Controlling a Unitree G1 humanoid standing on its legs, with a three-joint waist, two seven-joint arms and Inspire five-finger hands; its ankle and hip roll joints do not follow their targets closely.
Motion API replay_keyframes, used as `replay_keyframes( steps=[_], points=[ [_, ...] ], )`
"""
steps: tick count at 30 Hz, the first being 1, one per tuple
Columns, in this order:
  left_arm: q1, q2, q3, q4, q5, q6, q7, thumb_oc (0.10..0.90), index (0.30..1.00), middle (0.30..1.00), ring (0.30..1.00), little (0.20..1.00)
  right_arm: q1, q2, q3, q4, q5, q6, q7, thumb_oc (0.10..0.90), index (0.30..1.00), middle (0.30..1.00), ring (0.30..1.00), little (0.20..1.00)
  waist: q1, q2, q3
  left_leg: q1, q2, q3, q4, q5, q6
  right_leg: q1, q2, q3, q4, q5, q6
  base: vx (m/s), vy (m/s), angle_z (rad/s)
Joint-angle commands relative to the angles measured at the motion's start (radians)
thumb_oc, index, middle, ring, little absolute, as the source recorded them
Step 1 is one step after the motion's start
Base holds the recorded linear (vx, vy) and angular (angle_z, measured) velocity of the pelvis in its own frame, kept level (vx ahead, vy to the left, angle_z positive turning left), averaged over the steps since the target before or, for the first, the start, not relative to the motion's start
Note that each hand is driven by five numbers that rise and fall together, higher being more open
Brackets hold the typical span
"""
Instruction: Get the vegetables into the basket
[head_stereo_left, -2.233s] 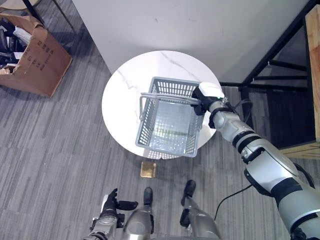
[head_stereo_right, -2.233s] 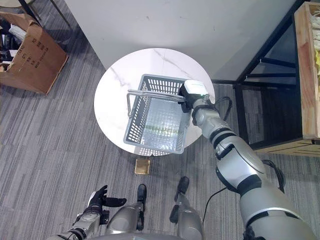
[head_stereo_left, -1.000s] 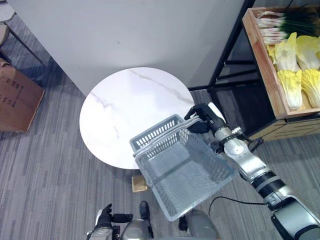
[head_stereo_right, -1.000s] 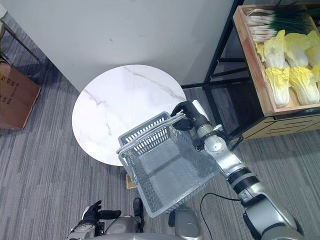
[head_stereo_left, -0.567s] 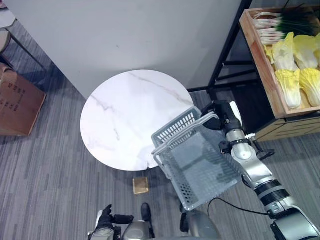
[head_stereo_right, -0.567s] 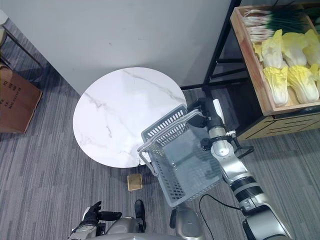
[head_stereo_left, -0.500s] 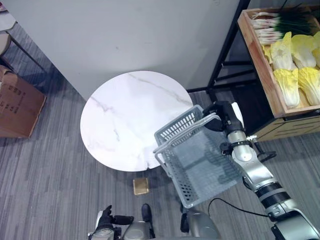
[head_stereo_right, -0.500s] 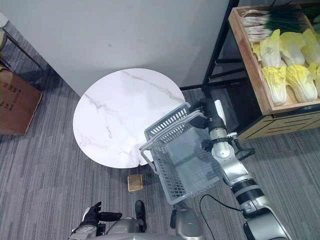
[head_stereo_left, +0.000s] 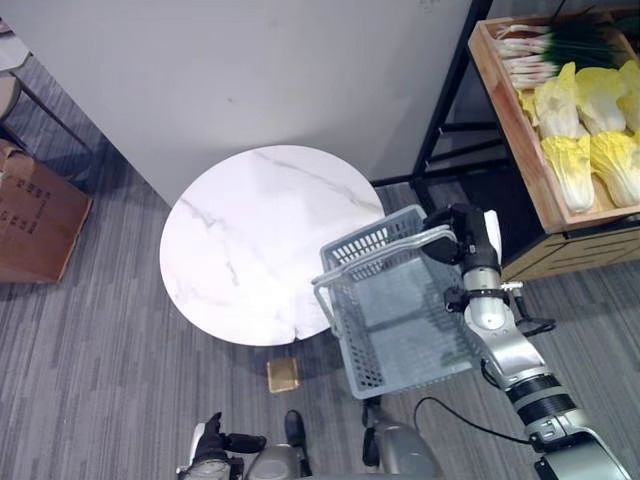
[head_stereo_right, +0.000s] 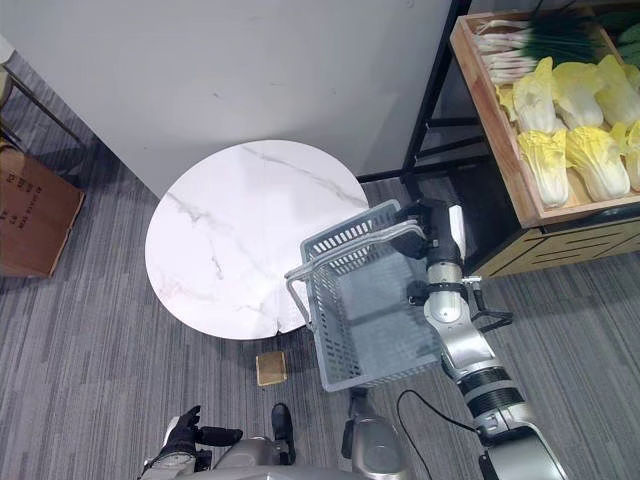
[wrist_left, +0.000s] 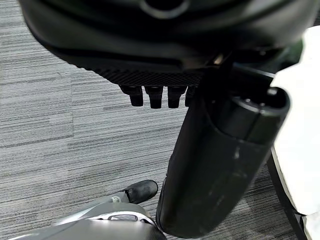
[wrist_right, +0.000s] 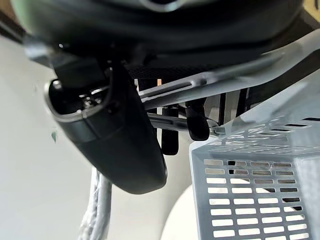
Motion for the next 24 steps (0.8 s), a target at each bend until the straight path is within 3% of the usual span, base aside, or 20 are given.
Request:
replay_keyframes(
  steps=[1,17,24],
  points=[
    [0.004,0.014,-0.028,0.056,0.022,-0.006,0.053,0.900,1.000,1.000,1.000,1.000,-0.090,0.032,-0.097,-0.146,0.079,-0.186,-0.053,0.400,0.300,0.300,0.300,0.300,-0.006,-0.045,-0.059,0.019,0.037,-0.046,0.001,-0.044,-0.039,0.107,-0.134,0.038,0.006,-0.100,0.157,0.01,0.013,-0.04],
    [0.011,0.011,-0.020,0.049,0.033,-0.001,0.067,0.900,1.000,1.000,1.000,1.000,-0.015,0.056,-0.081,-0.205,0.134,-0.207,-0.023,0.400,0.300,0.300,0.300,0.300,-0.015,-0.045,-0.054,0.030,0.032,-0.037,0.008,-0.051,-0.036,0.113,-0.137,0.041,0.008,-0.101,0.157,0.00,0.001,0.00],
    [-0.004,0.014,-0.006,0.038,0.026,-0.008,0.074,0.900,1.000,1.000,1.000,1.000,0.021,0.040,-0.095,-0.231,0.108,-0.206,-0.010,0.400,0.300,0.300,0.300,0.300,-0.017,-0.072,-0.027,-0.021,0.016,-0.033,0.116,-0.099,-0.020,0.078,-0.161,0.053,0.070,-0.104,0.168,-0.04,0.059,-0.05]
  ],
)
